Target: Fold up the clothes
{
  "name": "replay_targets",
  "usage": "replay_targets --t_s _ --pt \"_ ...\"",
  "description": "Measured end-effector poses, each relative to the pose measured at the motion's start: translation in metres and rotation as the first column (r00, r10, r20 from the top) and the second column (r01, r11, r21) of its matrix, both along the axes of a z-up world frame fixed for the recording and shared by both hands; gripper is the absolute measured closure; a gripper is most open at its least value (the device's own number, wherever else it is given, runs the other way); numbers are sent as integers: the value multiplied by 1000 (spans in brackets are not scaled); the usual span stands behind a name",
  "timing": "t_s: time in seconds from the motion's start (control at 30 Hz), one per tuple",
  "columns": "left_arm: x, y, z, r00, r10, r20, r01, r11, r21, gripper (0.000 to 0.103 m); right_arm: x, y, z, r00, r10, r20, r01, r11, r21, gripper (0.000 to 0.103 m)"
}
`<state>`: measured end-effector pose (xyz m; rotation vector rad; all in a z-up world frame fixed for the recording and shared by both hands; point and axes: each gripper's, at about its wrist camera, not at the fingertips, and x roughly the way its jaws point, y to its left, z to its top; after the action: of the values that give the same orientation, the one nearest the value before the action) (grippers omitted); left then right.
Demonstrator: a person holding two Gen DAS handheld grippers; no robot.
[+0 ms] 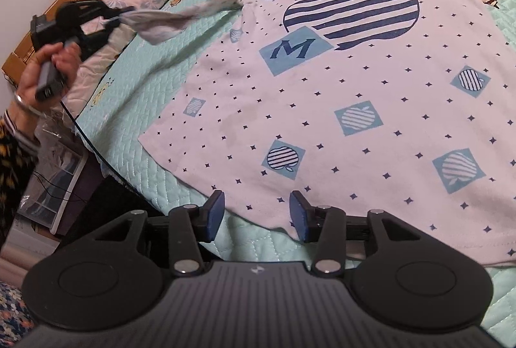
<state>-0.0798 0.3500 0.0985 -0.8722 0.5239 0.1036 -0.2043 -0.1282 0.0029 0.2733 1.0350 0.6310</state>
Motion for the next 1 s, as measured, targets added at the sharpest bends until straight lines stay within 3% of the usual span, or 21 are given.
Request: replay_targets --t_s 0.27,0.33,0.4,0.5,0.7,0.77,0.83,0.87,0.9,0.93,1.0 --pt "27 32 3 997 18 -72 -13 997 77 94 3 5 3 1000 15 -9 -15 1000 -20 49" --pt "33 38 -11 993 26 -116 -22 999 36 92 3 5 4 1000 21 -10 -21 1000 -23 49" --pt "36 47 -27 986 39 -160 -44 999 -24 84 3 6 6 999 31 -8 -31 999 -27 48" --pt "15 63 -45 979 120 -165 -135 987 -85 49 4 7 11 999 49 -12 -49 998 -28 45" --pt "-44 96 -65 938 308 -158 -331 931 -151 41 14 -1 22 999 45 -27 -43 996 74 45" --pt "-56 91 -57 948 288 -133 -300 951 -77 41 20 -4 26 999 31 -23 -27 992 126 45" --pt "-51 58 -39 988 135 -74 -125 984 126 41 27 -6 28 1000 9 -18 -6 985 173 44" --pt "-46 36 -29 998 35 -60 -19 969 245 41 32 -7 28 1000 -6 -18 10 981 192 44" --pt "-40 10 -23 996 -70 -54 85 935 345 39 38 -8 26 1000 -24 -18 27 978 208 44" --pt "-35 -16 -17 983 -175 -59 183 880 439 39 44 -9 24 999 -42 -19 45 974 221 43" --pt "-22 -64 -16 934 -343 -100 340 766 546 38 57 -11 18 996 -88 -30 92 968 232 43"
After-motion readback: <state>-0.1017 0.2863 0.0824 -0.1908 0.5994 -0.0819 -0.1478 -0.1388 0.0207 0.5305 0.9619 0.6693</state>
